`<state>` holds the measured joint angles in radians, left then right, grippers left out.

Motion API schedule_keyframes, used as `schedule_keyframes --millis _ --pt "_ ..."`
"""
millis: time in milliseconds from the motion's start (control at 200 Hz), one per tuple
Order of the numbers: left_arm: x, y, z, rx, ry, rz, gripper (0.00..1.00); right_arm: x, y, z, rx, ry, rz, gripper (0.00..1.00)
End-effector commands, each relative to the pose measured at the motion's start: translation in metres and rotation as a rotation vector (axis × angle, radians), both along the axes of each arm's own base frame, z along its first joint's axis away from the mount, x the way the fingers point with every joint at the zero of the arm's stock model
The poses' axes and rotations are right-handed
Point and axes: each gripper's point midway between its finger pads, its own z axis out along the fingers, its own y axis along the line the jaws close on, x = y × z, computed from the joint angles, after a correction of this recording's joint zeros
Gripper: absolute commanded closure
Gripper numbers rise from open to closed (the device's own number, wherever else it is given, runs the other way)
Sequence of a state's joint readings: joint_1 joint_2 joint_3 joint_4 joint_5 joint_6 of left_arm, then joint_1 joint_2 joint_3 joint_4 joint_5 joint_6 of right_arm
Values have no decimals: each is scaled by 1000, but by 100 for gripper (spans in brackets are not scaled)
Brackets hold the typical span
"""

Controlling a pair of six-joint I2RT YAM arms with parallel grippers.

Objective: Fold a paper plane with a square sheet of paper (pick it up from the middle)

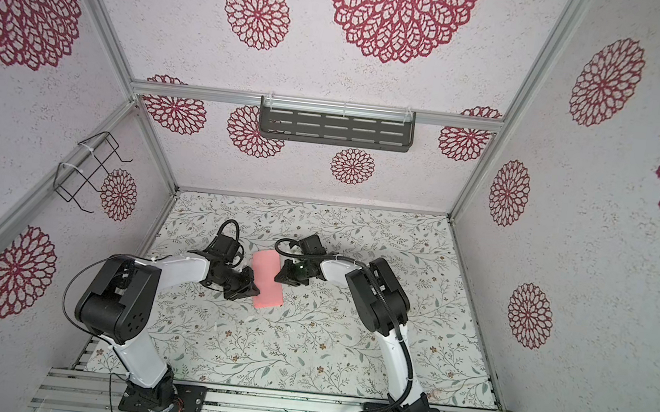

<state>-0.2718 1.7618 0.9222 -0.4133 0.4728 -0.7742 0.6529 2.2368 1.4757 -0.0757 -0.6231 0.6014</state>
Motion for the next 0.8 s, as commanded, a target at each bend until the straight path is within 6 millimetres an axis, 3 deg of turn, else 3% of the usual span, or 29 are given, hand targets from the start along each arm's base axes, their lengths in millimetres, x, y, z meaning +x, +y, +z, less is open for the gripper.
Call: schedule_keyframes --millis 0,370,430,530,590,650,795 --pt "-18 8 -14 73 59 -22 91 -37 -70 -99 -381 176 -68 85" --pt "-54 39 -20 245 182 -39 91 -35 -72 -99 -391 168 -70 85" --pt "-43 37 -4 235 144 -33 91 -35 -72 -99 -390 165 -69 85" --pt "-5 19 36 161 5 -24 91 -35 -72 -100 -392 167 -68 85" --pt "11 9 50 119 -55 -16 91 -35 -72 -100 -392 168 -68 85" --pt "18 4 49 98 -71 -9 91 -36 -72 -100 -393 169 -71 85" --pt "23 2 21 120 -19 -14 91 -36 -72 -102 -390 174 -70 85"
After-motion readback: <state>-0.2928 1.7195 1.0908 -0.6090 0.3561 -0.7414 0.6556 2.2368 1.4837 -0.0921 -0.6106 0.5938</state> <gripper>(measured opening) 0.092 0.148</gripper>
